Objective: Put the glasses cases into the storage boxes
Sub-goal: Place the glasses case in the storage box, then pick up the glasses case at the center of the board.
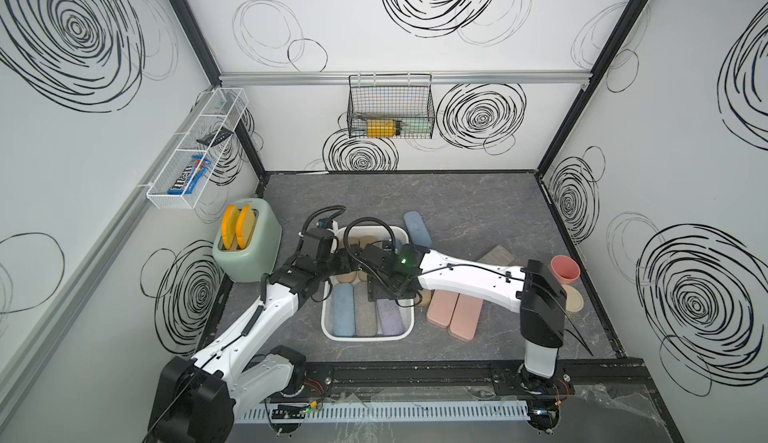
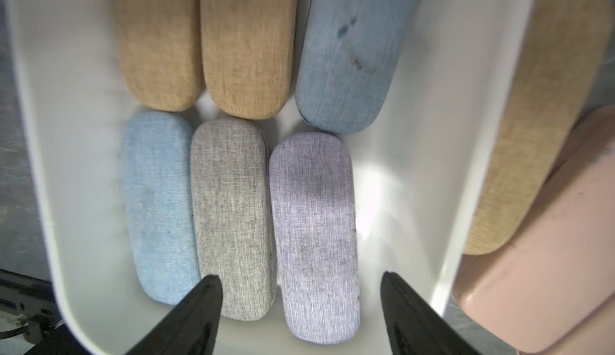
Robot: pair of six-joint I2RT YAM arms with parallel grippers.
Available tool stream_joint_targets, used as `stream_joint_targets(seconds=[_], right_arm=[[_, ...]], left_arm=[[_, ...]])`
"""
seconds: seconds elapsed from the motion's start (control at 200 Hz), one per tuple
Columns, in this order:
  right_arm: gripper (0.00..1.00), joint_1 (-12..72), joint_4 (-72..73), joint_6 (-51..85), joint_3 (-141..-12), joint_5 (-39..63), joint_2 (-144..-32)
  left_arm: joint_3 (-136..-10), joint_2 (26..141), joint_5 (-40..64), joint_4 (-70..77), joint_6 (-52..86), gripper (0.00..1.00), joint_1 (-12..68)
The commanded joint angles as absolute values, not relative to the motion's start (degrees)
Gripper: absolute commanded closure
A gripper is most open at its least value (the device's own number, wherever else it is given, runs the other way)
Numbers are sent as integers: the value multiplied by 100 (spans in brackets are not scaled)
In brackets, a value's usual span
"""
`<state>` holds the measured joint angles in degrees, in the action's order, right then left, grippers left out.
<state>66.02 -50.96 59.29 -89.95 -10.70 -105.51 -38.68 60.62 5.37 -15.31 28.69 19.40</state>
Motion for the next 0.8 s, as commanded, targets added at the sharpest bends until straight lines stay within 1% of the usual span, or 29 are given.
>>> stream_joint_targets(seconds=[0.0,0.075,0.17,0.22,0.27,0.315,0.345,0.435,0.485,0.545,0.681,0.796], right_arm=[[20,6505,-5631,5974,-9044,-2054,-9981],[20,6259,-5902,5970,-8981,-2366,-9757],[18,5656,-6006,5819,-8618,-2373,-9413],[14,5242,-5947,5729,-8352,-2334,-9189],[5,4826,-5835,5622,-8043,-2316,-8983],[0,4427,-5648,5499,-7706,-2291,-8773],[2,4167,-5496,5434,-7478,-2270,-8658],[3,3275,-4892,5178,-6729,-1867,-8347],[3,2807,-4634,5080,-6402,-1540,-8284],[3,2411,-4557,4984,-6250,-1292,-8309],[2,1894,-4392,4745,-6082,-1092,-8641],[3,1688,-4305,4682,-6025,-1082,-8853]], left_arm=[[-3832,5866,623,-1306,2787,4,2042],[-3823,5801,534,-1310,2787,4,2105],[-3839,5779,513,-1312,2803,4,2116],[-3843,5730,582,-1257,2821,4,2123],[-3785,5629,608,-1178,2822,4,2134],[-3754,5560,616,-1146,2826,4,2140],[-3736,5523,633,-1121,2807,4,2140],[-3718,5537,703,-1094,2786,3,2158],[-3743,5599,728,-1115,2762,0,2161],[-3777,5684,777,-1146,2733,2,2163],[-3813,5778,682,-1216,2742,2,2169],[-3823,5801,551,-1261,2760,3,2170]])
